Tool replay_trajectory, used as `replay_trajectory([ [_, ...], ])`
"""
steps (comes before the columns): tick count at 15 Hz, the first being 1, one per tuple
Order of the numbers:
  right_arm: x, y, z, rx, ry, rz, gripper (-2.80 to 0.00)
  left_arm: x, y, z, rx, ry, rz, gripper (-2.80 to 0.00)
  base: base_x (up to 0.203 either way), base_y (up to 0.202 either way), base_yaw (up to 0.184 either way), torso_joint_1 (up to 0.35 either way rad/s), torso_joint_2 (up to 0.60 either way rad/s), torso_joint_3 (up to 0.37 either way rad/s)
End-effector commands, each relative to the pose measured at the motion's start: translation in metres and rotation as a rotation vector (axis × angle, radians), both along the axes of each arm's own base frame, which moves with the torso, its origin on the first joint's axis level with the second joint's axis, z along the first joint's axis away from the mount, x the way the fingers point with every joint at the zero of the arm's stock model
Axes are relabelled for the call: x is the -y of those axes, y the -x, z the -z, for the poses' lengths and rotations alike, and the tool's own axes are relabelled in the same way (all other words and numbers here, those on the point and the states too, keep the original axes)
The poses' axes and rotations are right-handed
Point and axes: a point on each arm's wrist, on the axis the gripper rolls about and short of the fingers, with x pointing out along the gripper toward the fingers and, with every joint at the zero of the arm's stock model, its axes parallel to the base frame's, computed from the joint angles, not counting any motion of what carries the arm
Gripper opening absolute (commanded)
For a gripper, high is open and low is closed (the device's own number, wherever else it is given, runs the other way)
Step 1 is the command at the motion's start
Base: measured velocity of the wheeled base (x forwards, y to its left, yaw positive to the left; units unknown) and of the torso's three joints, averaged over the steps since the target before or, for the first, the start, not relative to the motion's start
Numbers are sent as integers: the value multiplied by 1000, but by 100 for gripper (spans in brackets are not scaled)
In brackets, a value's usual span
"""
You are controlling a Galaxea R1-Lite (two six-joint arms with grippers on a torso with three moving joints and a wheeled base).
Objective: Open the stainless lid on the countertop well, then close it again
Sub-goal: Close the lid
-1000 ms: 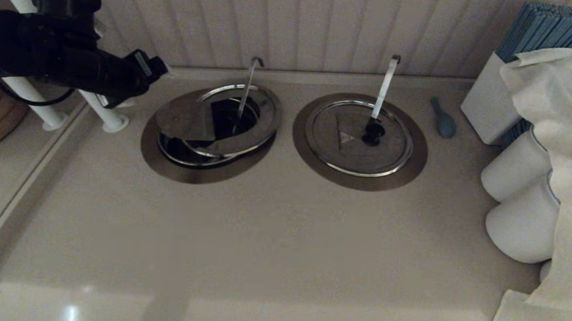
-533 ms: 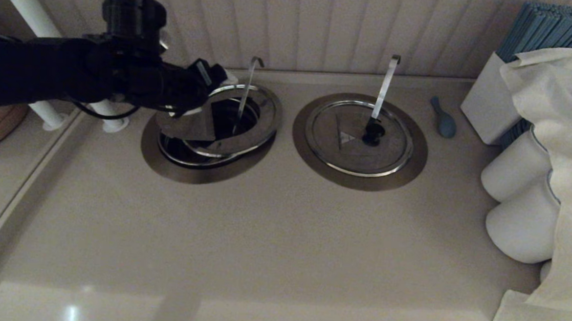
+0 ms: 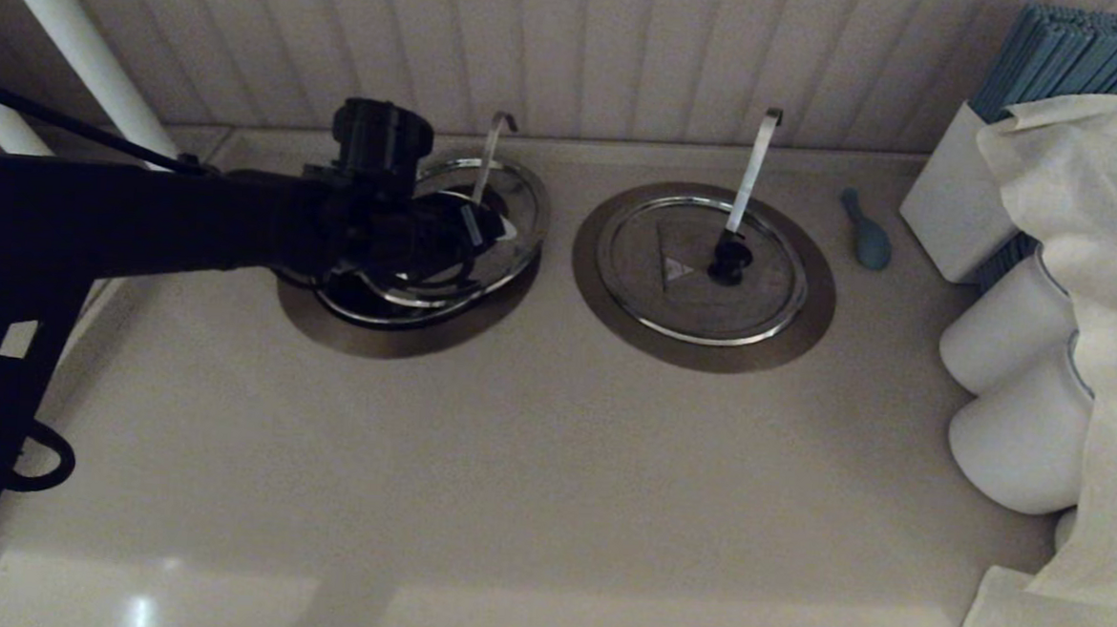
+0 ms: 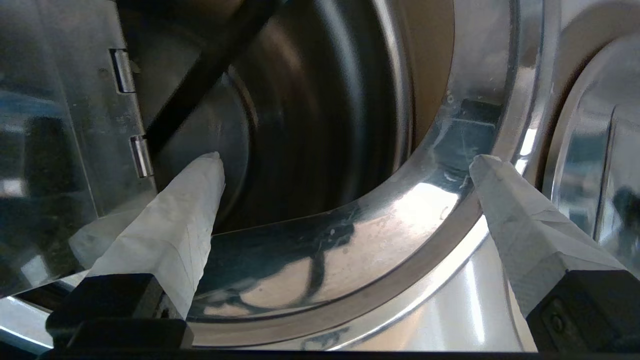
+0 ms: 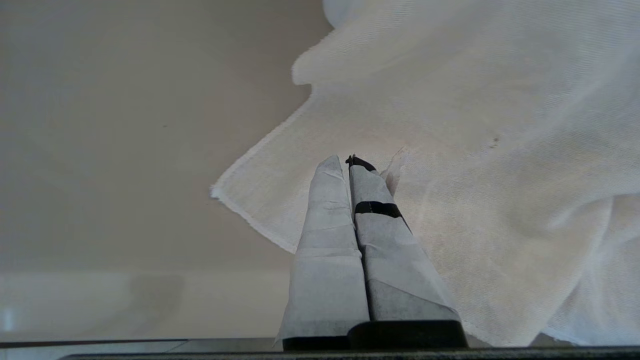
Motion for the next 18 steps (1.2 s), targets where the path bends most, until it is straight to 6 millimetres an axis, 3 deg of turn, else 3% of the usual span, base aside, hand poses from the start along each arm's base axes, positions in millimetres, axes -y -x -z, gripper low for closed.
replay_trajectory([
  [1, 0, 0, 0, 0, 1, 0, -280, 5, -6, 14, -16, -10, -9, 0, 0, 0, 0, 0, 0, 0],
  [11, 0, 0, 0, 0, 1, -1, -280, -12, 13, -10, 36, -63, -10, 0, 0, 0, 0, 0, 0, 0],
  [18, 0, 0, 0, 0, 1, -2, -280, -27, 12, -6, -10, -106, -34, 0, 0, 0, 0, 0, 0, 0],
])
